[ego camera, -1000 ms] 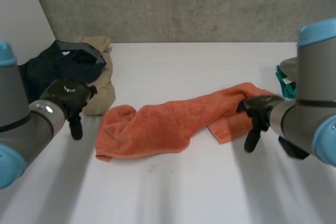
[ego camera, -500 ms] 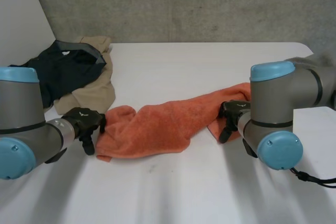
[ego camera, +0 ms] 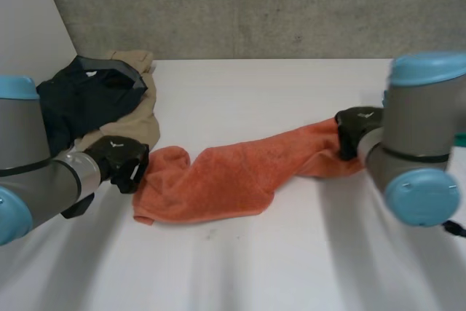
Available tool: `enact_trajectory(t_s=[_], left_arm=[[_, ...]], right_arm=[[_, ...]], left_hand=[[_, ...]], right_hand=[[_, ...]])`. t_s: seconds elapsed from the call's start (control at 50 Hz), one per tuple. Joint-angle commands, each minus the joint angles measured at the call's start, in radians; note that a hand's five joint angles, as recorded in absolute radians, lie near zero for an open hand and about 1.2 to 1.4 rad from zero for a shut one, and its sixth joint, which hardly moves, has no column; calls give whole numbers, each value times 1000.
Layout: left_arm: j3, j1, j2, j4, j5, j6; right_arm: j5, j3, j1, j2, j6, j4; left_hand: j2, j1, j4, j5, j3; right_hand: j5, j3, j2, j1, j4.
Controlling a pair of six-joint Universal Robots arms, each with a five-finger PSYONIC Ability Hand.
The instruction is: Fold the laundry.
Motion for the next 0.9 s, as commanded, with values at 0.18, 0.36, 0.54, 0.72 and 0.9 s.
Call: enact_trajectory(t_s=[0.18, 0.36, 0.54, 0.72, 0.9], left_arm=[[-108, -27, 78, 8, -22, 82], [-85, -65, -34, 126, -93, 105], [-36, -99, -111, 204, -162, 137], [-26, -93, -40, 183, -151, 105], [-25, -56, 40, 115, -117, 77]], right_arm=[[-203, 150, -166, -195, -322, 157], [-206, 220, -178, -186, -277, 136], [-228, 274, -209, -183, -296, 70], [-234, 280, -209, -151, -334, 86], [-203, 299, -206, -180, -267, 136]], left_hand=[[-610, -579, -611, -590, -603], [-628, -596, -629, -608, -621], [-207, -175, -207, -186, -199], [205, 237, 205, 226, 213], [205, 237, 205, 226, 213]], right_hand=[[220, 212, 221, 290, 202], [220, 212, 221, 290, 202], [220, 212, 221, 290, 202], [-348, -356, -347, -279, -366], [-731, -739, -730, -662, -750]])
